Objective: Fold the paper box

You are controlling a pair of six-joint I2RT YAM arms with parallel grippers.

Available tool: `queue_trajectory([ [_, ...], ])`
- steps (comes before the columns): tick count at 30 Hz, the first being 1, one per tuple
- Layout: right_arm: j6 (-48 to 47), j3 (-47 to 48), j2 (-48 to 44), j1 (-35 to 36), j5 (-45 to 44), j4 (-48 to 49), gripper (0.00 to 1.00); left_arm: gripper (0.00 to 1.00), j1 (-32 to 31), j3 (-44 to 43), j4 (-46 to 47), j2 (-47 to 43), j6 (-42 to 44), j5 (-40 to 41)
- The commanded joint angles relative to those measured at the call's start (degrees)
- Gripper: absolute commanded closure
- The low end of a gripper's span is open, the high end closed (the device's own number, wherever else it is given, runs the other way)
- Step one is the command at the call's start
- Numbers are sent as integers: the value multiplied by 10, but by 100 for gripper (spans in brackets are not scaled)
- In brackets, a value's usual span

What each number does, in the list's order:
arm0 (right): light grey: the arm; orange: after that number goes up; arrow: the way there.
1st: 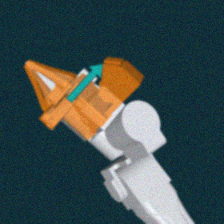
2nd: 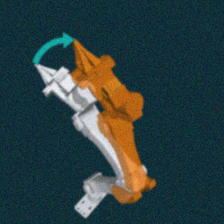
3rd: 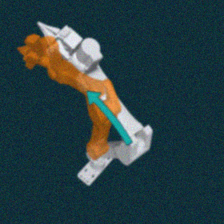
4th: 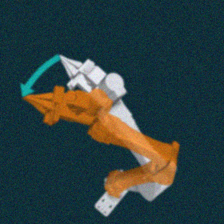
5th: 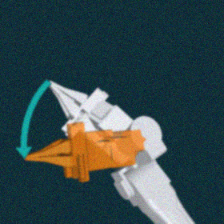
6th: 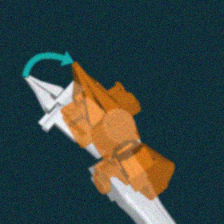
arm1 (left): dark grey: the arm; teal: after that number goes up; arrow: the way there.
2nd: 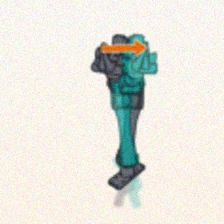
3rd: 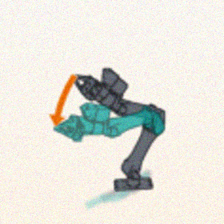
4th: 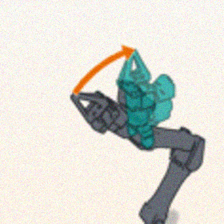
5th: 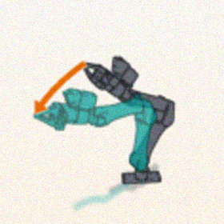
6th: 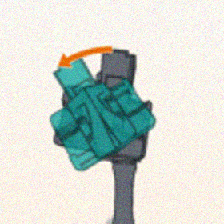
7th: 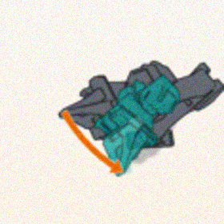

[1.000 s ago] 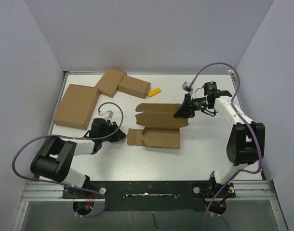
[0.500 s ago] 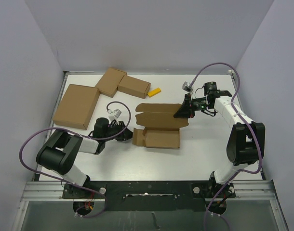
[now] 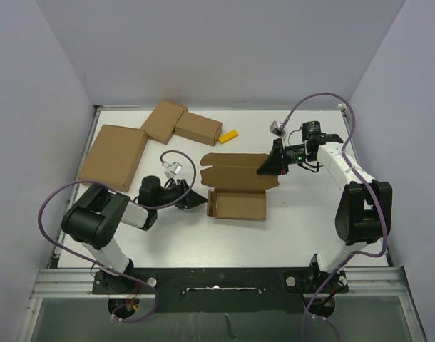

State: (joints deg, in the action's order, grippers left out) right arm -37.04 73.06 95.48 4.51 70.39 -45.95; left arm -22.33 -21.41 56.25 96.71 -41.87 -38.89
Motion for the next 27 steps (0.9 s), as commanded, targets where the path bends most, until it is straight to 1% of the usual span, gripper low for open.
queue_trajectory([
  [1,-6,15,3,-1,26,-2,100,65,-7,-2,72,6,-18,-22],
  [5,-8,16,5,-2,26,-4,100,62,-17,-3,73,6,-23,-20],
  [15,-9,17,5,-2,26,-5,100,58,-44,-13,57,7,-28,-3],
  [18,-10,17,4,-2,27,-5,100,54,-52,-16,30,-2,-26,11],
  [27,-9,17,3,-2,27,-6,100,52,-79,-39,-94,-56,-8,77],
])
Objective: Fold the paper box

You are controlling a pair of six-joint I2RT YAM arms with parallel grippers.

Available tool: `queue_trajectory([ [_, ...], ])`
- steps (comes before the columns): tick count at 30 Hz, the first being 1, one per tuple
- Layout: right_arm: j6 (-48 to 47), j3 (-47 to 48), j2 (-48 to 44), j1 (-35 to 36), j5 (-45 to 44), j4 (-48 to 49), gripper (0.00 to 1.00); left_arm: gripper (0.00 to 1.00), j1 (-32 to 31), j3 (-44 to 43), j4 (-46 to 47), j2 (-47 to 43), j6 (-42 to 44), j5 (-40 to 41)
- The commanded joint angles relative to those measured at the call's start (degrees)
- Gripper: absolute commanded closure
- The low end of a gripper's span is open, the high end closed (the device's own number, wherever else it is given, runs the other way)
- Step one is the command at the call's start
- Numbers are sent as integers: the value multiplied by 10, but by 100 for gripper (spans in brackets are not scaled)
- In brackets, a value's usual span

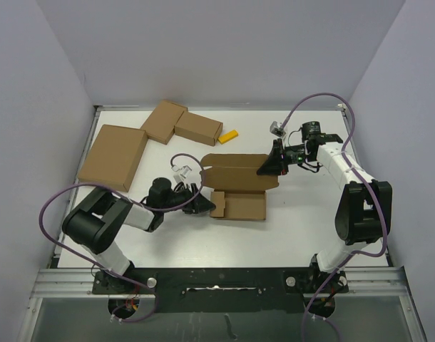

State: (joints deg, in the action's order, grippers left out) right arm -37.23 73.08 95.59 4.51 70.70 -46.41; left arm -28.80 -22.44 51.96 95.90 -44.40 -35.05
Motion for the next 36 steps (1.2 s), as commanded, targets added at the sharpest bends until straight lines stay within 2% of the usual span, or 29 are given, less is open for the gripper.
queue_trajectory([
  [1,-7,16,2,-3,25,-2,100,52,-19,-33,-63,-53,20,49],
  [17,-8,16,0,-3,25,-2,100,54,-83,-124,-332,-108,60,204],
  [22,-8,16,-1,-2,26,-2,100,60,-112,-168,-420,-98,66,279],
  [28,-9,16,-1,-3,26,-3,100,67,-147,-204,-486,-103,86,363],
  [36,-8,16,-1,-2,26,-2,100,70,-179,-242,-543,-87,100,449],
])
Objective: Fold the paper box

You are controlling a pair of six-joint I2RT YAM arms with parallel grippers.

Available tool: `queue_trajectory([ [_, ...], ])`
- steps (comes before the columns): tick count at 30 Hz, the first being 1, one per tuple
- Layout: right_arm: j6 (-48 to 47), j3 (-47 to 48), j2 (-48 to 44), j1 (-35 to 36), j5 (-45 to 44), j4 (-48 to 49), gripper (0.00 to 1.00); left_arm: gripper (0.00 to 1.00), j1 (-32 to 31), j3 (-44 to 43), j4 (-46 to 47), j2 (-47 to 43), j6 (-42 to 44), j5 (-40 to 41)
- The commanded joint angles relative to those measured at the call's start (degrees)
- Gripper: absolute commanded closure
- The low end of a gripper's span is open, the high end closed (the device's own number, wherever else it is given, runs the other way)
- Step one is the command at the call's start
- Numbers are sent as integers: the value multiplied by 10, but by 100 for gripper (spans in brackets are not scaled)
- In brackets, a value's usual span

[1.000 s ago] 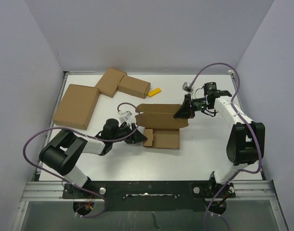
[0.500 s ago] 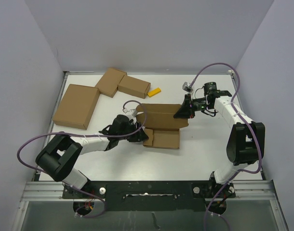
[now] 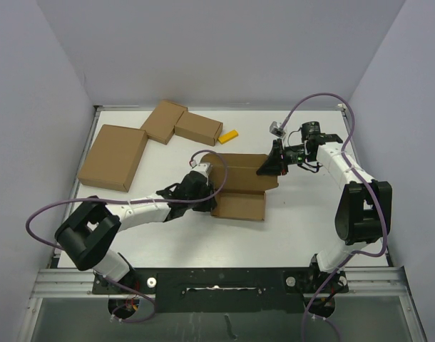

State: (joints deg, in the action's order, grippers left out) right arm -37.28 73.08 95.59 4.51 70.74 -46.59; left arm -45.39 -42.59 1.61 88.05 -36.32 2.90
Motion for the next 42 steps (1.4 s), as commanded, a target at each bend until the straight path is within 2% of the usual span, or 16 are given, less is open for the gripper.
queue_trajectory([
  [1,-8,16,0,-2,26,0,100,71,-17,-45,-45,-7,20,78],
  [7,-8,15,-1,-1,27,-1,100,74,-30,-62,-69,4,27,113],
  [11,-8,15,-1,-2,26,0,100,81,-34,-71,-85,11,30,129],
  [16,-4,14,-1,-1,26,3,100,100,-38,-76,-104,19,36,161],
  [25,2,12,0,4,24,10,100,100,-57,-105,-147,45,52,227],
  [30,2,11,0,5,24,11,100,100,-57,-92,-130,41,50,223],
  [32,2,10,1,6,24,11,100,90,-56,-86,-116,37,47,218],
  [34,2,10,1,6,23,11,100,85,-55,-81,-102,33,46,214],
  [42,1,10,-1,7,24,11,100,82,-52,-53,-39,21,43,206],
])
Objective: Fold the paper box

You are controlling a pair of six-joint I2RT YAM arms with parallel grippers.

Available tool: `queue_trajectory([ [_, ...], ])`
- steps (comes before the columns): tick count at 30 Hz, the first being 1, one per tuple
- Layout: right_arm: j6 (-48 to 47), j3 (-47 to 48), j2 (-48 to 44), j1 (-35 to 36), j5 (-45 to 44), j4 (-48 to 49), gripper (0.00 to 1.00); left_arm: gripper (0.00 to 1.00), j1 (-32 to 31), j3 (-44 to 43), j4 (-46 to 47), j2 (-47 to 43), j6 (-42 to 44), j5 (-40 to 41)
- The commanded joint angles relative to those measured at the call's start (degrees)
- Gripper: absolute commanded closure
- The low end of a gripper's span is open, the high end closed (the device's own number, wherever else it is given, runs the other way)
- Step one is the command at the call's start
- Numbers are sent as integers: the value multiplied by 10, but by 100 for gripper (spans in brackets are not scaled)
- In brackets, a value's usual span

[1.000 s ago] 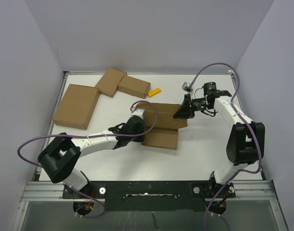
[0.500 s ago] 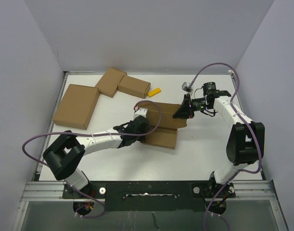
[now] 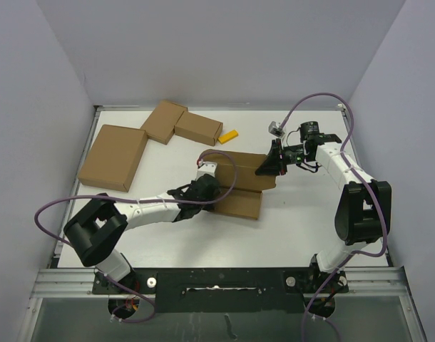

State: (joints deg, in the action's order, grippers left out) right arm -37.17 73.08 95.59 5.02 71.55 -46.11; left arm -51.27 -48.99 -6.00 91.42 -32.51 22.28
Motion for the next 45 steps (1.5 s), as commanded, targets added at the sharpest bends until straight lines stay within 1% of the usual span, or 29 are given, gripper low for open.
queue_trajectory([
  [1,0,10,-1,2,16,6,100,82,6,12,39,-12,5,12],
  [6,1,10,0,2,16,6,100,82,7,15,47,-5,7,18],
  [8,1,10,0,3,16,6,100,83,7,13,46,-1,10,22],
  [12,1,10,-1,3,14,7,100,100,6,3,11,12,16,45],
  [15,2,9,-1,2,13,8,100,100,8,2,-9,17,19,59],
  [26,6,8,-1,3,14,10,100,100,7,-9,-29,20,45,71],
  [27,6,8,-1,3,14,11,100,99,7,-10,-28,20,44,66],
  [29,7,8,0,3,16,11,100,93,8,-10,-15,18,42,51],
  [32,7,8,0,3,16,12,100,88,7,-12,-1,15,37,29],
  [38,7,8,1,3,16,12,100,80,6,-7,10,-13,31,14],
  [45,6,9,1,2,14,12,100,71,6,-5,-1,-53,23,0],
])
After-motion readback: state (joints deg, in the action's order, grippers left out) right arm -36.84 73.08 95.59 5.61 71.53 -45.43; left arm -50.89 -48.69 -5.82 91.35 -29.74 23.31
